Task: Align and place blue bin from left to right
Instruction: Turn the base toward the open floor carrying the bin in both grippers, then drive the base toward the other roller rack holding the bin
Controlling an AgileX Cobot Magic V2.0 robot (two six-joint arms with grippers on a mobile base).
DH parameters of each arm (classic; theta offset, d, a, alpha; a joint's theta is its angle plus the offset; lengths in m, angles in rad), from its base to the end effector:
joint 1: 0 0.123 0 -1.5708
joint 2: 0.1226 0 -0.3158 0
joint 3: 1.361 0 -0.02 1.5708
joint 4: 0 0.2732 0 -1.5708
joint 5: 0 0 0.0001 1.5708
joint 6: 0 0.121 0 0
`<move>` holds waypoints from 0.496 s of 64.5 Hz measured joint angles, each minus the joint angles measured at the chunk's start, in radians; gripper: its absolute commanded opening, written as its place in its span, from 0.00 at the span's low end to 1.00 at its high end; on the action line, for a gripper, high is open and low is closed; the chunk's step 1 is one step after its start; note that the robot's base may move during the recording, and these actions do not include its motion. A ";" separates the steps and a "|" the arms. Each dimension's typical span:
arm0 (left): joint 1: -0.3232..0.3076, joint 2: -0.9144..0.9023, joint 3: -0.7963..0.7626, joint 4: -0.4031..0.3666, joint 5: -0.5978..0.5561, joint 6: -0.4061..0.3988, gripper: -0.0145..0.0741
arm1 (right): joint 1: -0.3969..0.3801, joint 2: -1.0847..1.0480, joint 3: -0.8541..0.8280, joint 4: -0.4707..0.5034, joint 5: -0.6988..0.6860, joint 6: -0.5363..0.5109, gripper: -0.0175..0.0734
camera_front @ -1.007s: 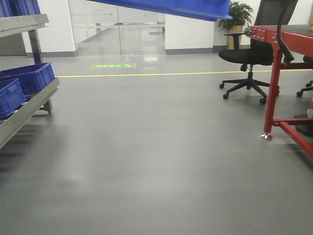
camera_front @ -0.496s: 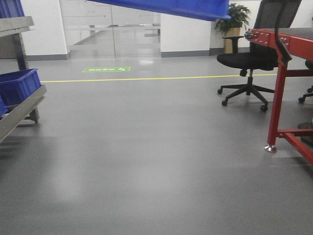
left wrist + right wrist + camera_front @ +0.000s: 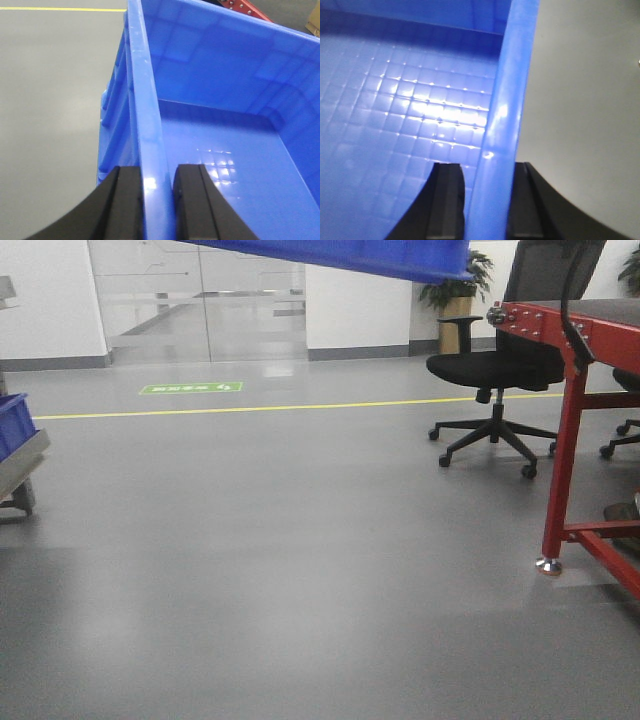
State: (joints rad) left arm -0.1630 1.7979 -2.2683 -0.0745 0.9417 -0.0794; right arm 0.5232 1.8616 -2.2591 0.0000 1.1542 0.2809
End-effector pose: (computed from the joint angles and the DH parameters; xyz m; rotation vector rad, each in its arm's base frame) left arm 0.4344 -0.0788 0.5360 0.0788 1.9594 -0.2473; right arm 0.3933 0.2269 0.4820 -0.2751 2.2596 0.4310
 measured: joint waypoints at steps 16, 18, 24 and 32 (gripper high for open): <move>0.000 0.000 0.000 0.000 0.000 0.000 0.04 | 0.000 0.000 0.000 0.006 0.000 0.000 0.03; 0.000 0.000 0.000 0.000 0.000 0.000 0.04 | 0.000 0.000 0.000 0.000 0.000 0.000 0.03; 0.000 0.000 0.000 0.000 0.000 0.000 0.04 | 0.000 0.000 0.000 0.000 0.000 0.000 0.03; 0.000 0.000 0.000 0.000 -0.002 0.000 0.04 | 0.000 0.000 0.000 0.000 0.000 0.000 0.03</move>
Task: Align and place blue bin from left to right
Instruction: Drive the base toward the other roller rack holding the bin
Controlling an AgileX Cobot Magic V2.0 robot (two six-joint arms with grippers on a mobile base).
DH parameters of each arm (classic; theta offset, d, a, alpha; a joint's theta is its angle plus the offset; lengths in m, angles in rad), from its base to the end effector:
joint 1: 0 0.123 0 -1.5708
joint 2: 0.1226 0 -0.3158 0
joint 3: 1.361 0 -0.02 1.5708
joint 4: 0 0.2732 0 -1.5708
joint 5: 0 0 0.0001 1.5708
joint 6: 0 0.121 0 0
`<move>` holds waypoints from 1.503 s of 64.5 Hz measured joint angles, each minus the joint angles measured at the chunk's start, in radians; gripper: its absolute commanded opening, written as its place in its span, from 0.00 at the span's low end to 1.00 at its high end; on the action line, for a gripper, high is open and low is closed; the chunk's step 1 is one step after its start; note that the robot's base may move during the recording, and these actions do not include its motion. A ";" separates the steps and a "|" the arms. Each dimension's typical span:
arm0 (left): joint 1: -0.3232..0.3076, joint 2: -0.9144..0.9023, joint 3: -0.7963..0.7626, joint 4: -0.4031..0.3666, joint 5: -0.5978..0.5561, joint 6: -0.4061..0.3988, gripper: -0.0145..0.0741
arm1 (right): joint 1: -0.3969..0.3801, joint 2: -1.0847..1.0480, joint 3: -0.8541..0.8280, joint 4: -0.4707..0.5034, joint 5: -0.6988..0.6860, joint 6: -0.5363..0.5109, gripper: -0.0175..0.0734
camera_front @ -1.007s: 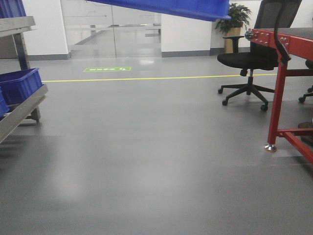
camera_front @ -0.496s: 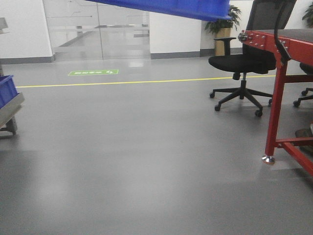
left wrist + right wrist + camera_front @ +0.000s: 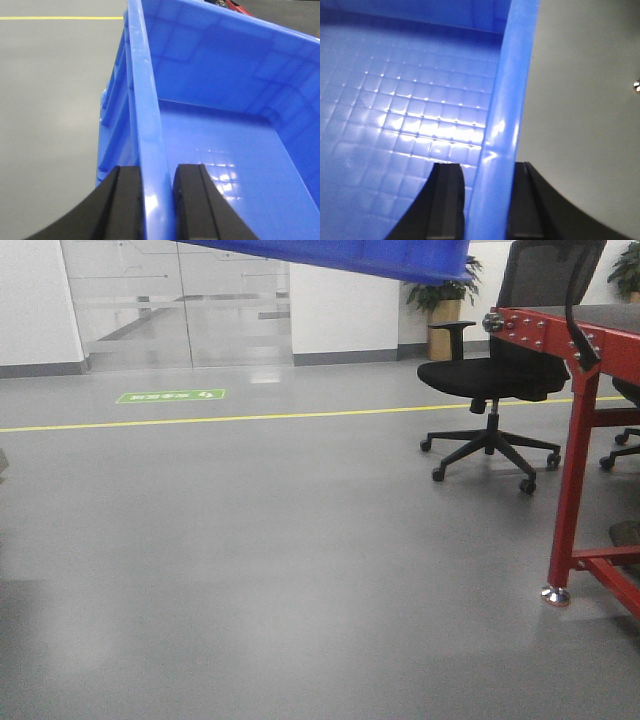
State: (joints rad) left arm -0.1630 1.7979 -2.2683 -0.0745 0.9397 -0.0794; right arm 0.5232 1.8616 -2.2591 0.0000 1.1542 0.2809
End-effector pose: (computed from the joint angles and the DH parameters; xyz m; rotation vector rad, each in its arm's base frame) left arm 0.4345 -0.0788 0.5362 0.0786 1.9574 -0.2475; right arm 0.3933 0.2269 0.4820 -0.2751 2.2596 0.4310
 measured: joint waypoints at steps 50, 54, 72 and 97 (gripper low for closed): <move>0.000 0.000 0.000 0.000 -0.002 0.000 0.04 | 0.000 0.000 0.000 0.000 0.000 0.000 0.03; 0.000 0.000 0.000 0.000 -0.002 0.000 0.04 | 0.000 0.000 0.000 0.000 0.000 0.000 0.03; 0.000 0.000 0.000 0.000 -0.002 0.000 0.04 | 0.000 0.000 0.000 0.000 0.000 0.000 0.03; 0.000 0.004 0.000 -0.002 -0.004 0.000 0.04 | -0.002 0.000 0.000 0.000 0.000 0.000 0.03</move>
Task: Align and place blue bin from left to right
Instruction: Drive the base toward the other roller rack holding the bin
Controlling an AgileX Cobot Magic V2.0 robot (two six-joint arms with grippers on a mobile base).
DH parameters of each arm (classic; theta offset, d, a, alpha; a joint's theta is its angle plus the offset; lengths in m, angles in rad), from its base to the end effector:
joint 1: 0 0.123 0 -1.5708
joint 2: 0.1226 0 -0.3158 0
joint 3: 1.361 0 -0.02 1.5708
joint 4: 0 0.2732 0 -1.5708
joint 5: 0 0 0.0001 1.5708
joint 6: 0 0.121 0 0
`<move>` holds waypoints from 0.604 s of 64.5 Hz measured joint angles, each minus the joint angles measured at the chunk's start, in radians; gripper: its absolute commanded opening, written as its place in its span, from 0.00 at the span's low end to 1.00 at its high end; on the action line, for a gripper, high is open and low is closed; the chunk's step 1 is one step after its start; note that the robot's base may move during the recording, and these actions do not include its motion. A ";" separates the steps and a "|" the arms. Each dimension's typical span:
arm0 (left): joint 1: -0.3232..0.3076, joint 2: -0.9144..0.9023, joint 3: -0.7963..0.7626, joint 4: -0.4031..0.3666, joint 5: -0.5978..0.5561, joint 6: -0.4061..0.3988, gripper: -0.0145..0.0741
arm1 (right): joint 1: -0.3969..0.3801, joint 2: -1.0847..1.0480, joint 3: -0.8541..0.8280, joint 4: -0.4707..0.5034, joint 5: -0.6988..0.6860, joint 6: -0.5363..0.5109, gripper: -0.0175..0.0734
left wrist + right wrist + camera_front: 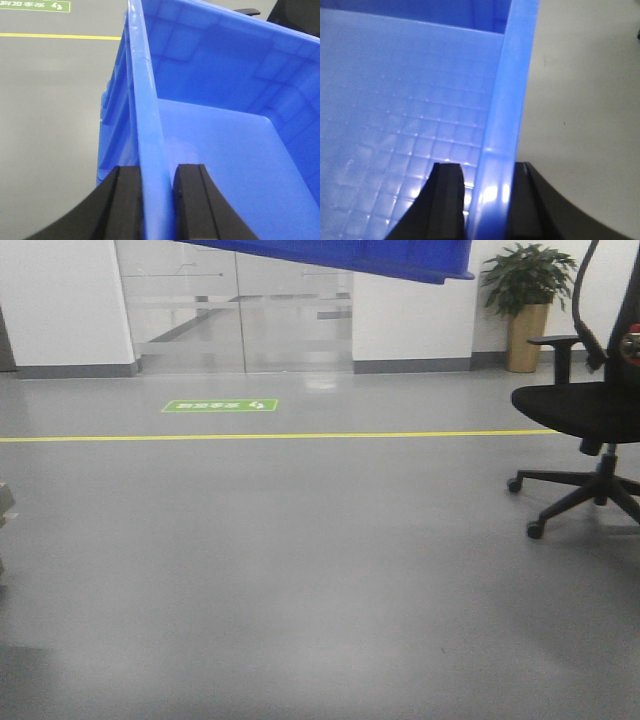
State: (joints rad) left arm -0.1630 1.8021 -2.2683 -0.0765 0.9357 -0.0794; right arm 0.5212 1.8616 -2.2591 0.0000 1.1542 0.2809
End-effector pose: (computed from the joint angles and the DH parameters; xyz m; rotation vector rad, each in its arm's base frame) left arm 0.4363 -0.0793 0.5348 0.0782 1.9576 -0.2498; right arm 0.3938 0.2261 0.4820 -0.2728 2.2597 0.4299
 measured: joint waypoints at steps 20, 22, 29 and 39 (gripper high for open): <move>0.000 0.009 0.002 -0.004 0.000 0.000 0.04 | -0.001 0.000 0.000 0.000 0.000 0.000 0.03; 0.000 0.009 0.002 -0.004 0.000 0.000 0.04 | -0.001 0.000 0.000 0.000 0.000 0.000 0.03; 0.000 0.009 0.002 -0.004 0.000 0.000 0.04 | -0.001 0.000 0.000 0.000 0.000 0.000 0.03; 0.000 0.009 0.002 -0.004 0.000 0.000 0.04 | -0.001 0.000 0.000 0.000 0.000 0.000 0.03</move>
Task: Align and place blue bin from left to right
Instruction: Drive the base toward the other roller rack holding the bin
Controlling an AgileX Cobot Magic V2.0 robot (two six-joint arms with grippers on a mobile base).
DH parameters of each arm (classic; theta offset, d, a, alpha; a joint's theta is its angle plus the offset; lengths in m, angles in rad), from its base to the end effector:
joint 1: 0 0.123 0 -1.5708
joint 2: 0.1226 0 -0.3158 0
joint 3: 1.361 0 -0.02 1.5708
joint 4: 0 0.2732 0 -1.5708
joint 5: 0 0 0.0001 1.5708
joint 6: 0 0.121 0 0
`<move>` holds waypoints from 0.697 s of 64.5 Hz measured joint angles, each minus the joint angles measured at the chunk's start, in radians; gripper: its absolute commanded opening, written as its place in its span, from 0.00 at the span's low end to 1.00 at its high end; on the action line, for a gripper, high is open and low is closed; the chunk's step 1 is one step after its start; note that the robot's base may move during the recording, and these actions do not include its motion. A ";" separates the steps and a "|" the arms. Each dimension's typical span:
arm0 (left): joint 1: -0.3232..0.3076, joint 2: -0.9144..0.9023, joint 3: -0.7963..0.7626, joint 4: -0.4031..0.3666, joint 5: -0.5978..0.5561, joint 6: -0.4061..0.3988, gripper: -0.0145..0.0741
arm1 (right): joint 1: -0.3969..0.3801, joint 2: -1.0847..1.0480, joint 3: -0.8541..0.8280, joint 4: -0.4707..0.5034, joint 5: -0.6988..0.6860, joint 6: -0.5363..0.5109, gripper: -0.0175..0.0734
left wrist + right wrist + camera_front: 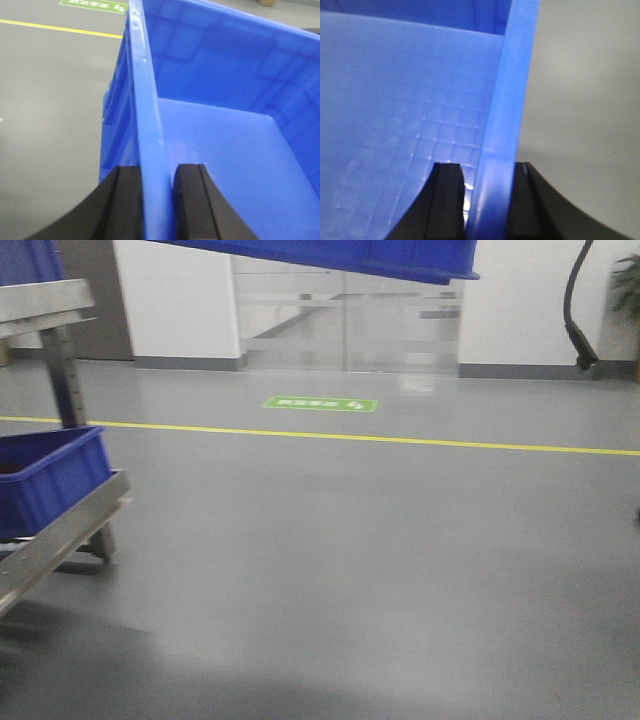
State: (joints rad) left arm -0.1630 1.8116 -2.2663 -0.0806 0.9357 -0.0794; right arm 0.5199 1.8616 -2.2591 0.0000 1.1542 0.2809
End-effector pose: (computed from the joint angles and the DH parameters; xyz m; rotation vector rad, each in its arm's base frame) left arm 0.4403 -0.0804 0.5300 0.0779 1.9693 -0.2538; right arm 0.3941 0.2256 0.4820 -0.2713 2.2598 0.4293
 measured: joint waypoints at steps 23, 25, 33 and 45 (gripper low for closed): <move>0.000 0.000 0.000 0.000 0.000 0.000 0.04 | 0.000 0.000 0.000 0.000 0.000 0.000 0.03; 0.000 0.000 0.000 0.000 0.000 0.000 0.04 | 0.000 0.000 0.000 0.000 0.000 0.000 0.03; 0.000 0.000 0.000 0.000 -0.002 0.000 0.04 | 0.000 0.000 0.000 0.000 0.000 0.000 0.03; 0.000 0.000 0.000 0.000 -0.002 0.000 0.04 | 0.000 0.000 0.000 0.000 0.000 0.000 0.03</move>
State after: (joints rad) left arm -0.1630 1.8116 -2.2663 -0.0806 0.9333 -0.0794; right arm 0.5199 1.8616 -2.2591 0.0000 1.1542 0.2809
